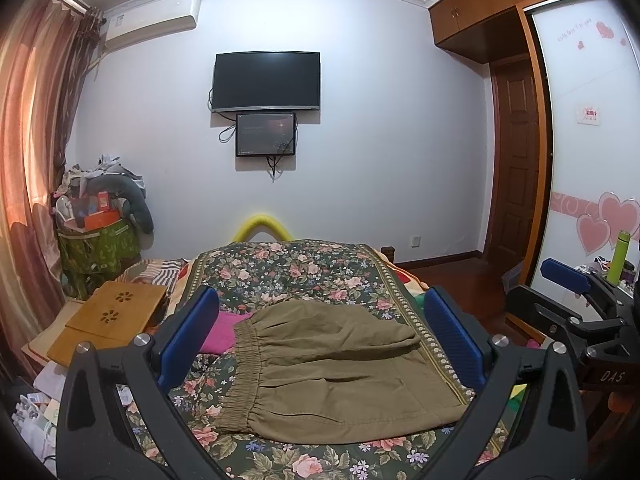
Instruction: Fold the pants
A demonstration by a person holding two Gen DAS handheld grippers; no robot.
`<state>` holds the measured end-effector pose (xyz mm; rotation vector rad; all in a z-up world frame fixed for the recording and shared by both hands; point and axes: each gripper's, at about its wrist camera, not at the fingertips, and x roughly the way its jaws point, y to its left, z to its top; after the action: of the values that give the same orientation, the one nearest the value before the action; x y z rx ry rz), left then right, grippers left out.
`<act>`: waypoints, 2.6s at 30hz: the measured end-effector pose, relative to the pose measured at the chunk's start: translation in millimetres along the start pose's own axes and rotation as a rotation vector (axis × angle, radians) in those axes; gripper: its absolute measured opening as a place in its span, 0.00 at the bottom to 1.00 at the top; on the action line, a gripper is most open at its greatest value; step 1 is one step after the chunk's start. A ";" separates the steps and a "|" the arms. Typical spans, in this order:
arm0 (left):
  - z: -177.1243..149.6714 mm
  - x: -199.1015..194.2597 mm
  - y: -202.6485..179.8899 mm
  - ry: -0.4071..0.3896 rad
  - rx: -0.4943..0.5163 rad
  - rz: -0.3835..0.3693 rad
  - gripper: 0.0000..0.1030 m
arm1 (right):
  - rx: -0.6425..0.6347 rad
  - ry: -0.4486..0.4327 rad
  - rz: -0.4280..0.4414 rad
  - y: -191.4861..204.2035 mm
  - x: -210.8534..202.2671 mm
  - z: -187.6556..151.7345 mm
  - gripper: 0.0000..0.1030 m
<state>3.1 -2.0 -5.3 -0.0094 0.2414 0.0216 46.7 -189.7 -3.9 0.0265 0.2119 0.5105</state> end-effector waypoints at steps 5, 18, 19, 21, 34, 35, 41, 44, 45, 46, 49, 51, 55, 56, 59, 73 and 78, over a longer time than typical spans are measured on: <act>0.4 -0.1 0.0 -0.001 -0.004 0.000 1.00 | 0.001 0.001 -0.001 -1.4 0.8 1.3 1.00; 0.3 -0.3 0.2 -0.001 -0.002 -0.001 1.00 | 0.002 0.003 -0.002 -3.4 0.8 1.9 1.00; 0.3 0.0 0.7 -0.001 -0.003 0.000 1.00 | 0.002 0.003 -0.002 -3.7 0.9 2.3 1.00; 0.4 0.0 0.7 0.000 -0.003 0.000 1.00 | 0.001 0.002 -0.002 -3.5 0.6 2.2 1.00; 1.5 1.9 2.5 0.002 -0.012 -0.001 1.00 | 0.000 0.005 -0.002 -4.7 0.8 1.3 1.00; 1.4 2.6 2.3 0.003 -0.014 -0.001 1.00 | 0.001 0.008 -0.001 -5.3 1.4 1.7 1.00; 0.4 6.9 4.0 0.010 -0.020 0.001 1.00 | -0.004 0.020 0.000 -5.1 5.5 -3.2 1.00; -1.8 11.8 6.3 0.019 -0.021 0.007 1.00 | -0.003 0.033 -0.001 -5.9 10.4 -5.2 1.00; -2.3 14.6 7.0 0.024 -0.022 0.008 1.00 | -0.002 0.038 -0.001 -7.0 12.5 -6.4 1.00; -2.4 18.0 7.9 0.030 -0.023 0.007 1.00 | 0.000 0.045 0.001 -8.6 16.0 -7.8 1.00; -5.5 33.8 12.2 0.066 -0.037 0.004 1.00 | 0.015 0.077 0.003 -16.2 28.3 -14.0 1.00; -9.8 49.6 17.5 0.105 -0.053 0.007 1.00 | 0.033 0.107 0.003 -22.9 40.1 -19.5 1.00; -21.4 86.3 32.7 0.197 -0.100 0.012 1.00 | 0.043 0.173 -0.028 -37.6 67.0 -35.0 1.00; -25.6 97.4 38.2 0.225 -0.111 0.026 1.00 | 0.042 0.188 -0.036 -40.7 72.9 -38.4 1.00; -40.8 128.5 48.6 0.301 -0.119 0.073 1.00 | 0.032 0.266 -0.071 -56.2 100.4 -55.9 1.00; -117.1 257.3 100.4 0.641 -0.037 0.104 1.00 | 0.094 0.582 -0.080 -120.3 179.8 -109.6 1.00; -128.0 289.0 120.2 0.710 -0.046 0.073 0.91 | 0.156 0.668 -0.037 -141.0 204.8 -122.4 0.89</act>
<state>250.4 122.5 -199.4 -0.0544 0.9512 0.0964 263.5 -216.3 -174.4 0.0032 0.9045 0.4514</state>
